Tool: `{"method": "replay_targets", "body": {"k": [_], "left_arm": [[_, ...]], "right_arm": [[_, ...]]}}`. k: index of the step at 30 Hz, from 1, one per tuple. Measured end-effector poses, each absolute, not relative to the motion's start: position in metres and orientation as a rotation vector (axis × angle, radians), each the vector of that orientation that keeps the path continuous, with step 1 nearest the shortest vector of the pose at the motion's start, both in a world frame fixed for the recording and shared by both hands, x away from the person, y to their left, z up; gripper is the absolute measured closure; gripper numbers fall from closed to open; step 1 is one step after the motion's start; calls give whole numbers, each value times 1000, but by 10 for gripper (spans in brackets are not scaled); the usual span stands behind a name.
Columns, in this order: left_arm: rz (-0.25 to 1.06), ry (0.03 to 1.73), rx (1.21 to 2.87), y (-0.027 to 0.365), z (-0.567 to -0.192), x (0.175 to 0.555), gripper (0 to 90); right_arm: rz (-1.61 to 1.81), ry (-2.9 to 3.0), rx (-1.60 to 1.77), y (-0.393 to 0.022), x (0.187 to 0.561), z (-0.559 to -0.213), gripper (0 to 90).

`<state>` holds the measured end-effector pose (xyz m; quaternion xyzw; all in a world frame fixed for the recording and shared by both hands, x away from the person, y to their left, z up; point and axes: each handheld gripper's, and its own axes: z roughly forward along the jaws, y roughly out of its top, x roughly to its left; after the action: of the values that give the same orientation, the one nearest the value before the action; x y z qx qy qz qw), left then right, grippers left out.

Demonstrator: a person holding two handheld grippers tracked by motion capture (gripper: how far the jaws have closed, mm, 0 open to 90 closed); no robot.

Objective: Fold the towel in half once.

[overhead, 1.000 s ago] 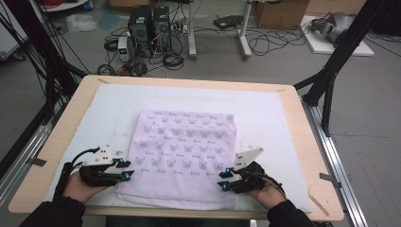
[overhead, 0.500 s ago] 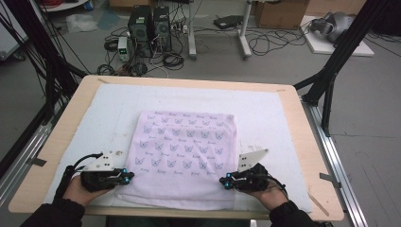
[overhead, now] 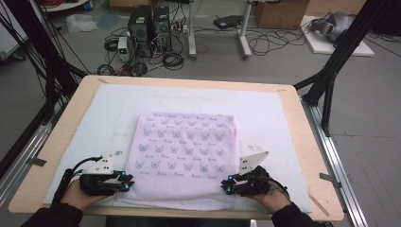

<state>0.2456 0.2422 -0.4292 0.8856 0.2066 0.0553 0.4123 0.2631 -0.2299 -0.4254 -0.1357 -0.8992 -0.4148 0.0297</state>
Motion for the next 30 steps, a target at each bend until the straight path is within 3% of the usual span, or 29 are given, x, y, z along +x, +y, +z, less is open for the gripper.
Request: {"method": "replay_targets", "body": {"k": [4,8,14,23,28,30], "left_arm": [[118,522,2261,240,-436,246,640],[127,520,2253,241,-440,244,642],[132,534,2241,240,-441,243,800],[124,510,2221,237,-434,235,851],[120,520,2230,238,-437,236,842],[116,522,2236,237,-439,236,796]], "right_arm": [[-1273,-2751,-356,-223,257,-425,691],[-1171,-2811,-310,-212,251,-438,641],[-1148,-2837,-262,-212,251,-437,866],[-1257,-2731,-261,-232,253,-425,878],[-1265,-2690,-224,-231,251,-423,876],[-1199,-2713,-211,-227,250,-430,869]]}}
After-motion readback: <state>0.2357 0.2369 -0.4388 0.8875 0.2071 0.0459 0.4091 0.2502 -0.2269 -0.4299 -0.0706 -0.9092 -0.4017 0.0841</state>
